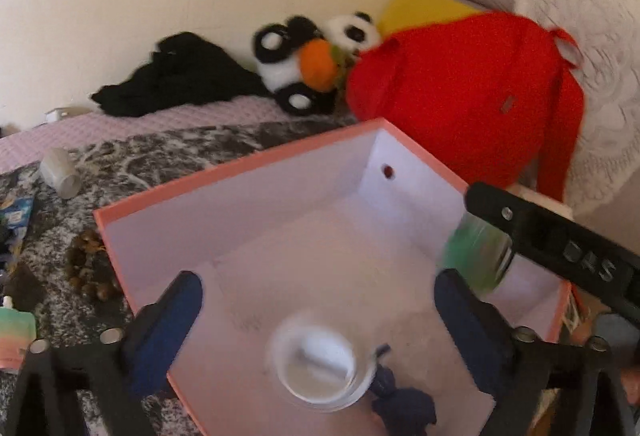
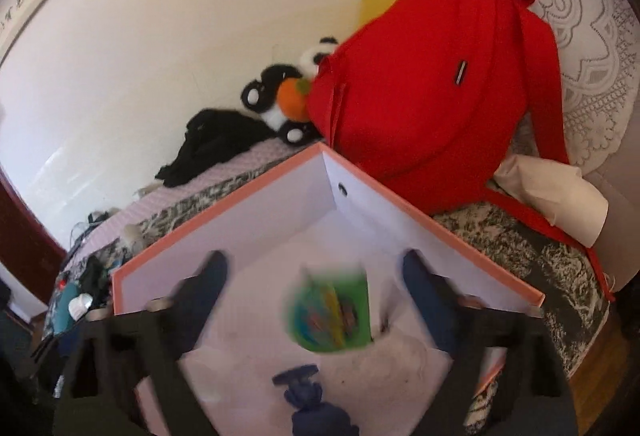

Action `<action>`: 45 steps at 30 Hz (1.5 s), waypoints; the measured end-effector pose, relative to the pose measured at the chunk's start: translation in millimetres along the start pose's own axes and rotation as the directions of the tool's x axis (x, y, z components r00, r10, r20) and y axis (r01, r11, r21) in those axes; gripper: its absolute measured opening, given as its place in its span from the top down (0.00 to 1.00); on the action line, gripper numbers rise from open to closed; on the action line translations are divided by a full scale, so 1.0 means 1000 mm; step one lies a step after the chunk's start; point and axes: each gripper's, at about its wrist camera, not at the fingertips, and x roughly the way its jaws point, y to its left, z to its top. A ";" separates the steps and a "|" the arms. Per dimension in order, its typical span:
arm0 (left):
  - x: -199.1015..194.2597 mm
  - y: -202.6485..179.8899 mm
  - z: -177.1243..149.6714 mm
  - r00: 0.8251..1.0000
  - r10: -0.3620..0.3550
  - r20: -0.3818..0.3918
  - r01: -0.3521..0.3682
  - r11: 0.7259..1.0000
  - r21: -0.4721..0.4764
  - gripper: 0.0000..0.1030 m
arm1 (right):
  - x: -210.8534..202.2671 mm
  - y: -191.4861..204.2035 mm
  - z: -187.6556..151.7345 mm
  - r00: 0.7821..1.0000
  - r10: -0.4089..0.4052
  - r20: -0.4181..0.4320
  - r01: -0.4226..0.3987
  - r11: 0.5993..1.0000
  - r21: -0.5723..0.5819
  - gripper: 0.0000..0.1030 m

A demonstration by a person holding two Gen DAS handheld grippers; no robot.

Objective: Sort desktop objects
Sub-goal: 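Carry the lid and tape measure into the pink box and open both grippers, then move both open grippers back over the cluttered table, then grasp the black glove with the left gripper while the right grasps the pink-green pouch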

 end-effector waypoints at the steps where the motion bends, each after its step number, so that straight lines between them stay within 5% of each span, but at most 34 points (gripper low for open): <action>1: 0.000 0.002 0.001 1.000 -0.001 0.000 0.001 1.000 -0.010 0.05 | -0.001 0.002 0.001 1.000 0.000 0.013 0.000 1.000 -0.003 0.09; 9: -0.038 0.052 -0.004 0.996 0.079 0.029 -0.077 0.995 -0.058 0.05 | -0.019 0.043 -0.007 0.996 0.031 0.089 -0.026 0.998 -0.058 0.09; 14: -0.077 0.116 -0.034 0.977 0.214 0.022 -0.210 0.972 -0.102 0.05 | -0.036 0.103 -0.026 0.985 0.139 0.104 -0.123 0.982 -0.140 0.08; 18: -0.099 0.176 -0.067 0.947 0.320 -0.026 -0.320 0.934 -0.159 0.05 | -0.031 0.163 -0.055 0.971 0.237 0.030 -0.226 0.952 -0.206 0.07; 22: -0.111 0.235 -0.097 0.905 0.418 -0.079 -0.425 0.885 -0.189 0.05 | -0.009 0.231 -0.095 0.935 0.334 -0.121 -0.355 0.896 -0.267 0.07; 27: -0.110 0.297 -0.129 0.841 0.525 -0.130 -0.539 0.832 -0.129 0.05 | 0.028 0.309 -0.159 0.919 0.277 -0.281 -0.380 0.816 -0.435 0.08; 35: -0.077 0.360 -0.149 0.849 0.488 -0.204 -0.522 0.834 -0.178 0.05 | 0.094 0.372 -0.236 0.924 0.093 -0.370 -0.329 0.688 -0.647 0.13; 41: -0.038 0.370 -0.151 0.865 0.437 -0.246 -0.480 0.863 -0.156 0.06 | 0.135 0.389 -0.251 0.934 0.009 -0.356 -0.272 0.664 -0.696 0.14; 45: -0.018 0.380 -0.147 0.867 0.424 -0.262 -0.471 0.869 -0.153 0.06 | 0.160 0.399 -0.251 0.935 -0.008 -0.353 -0.250 0.691 -0.678 0.18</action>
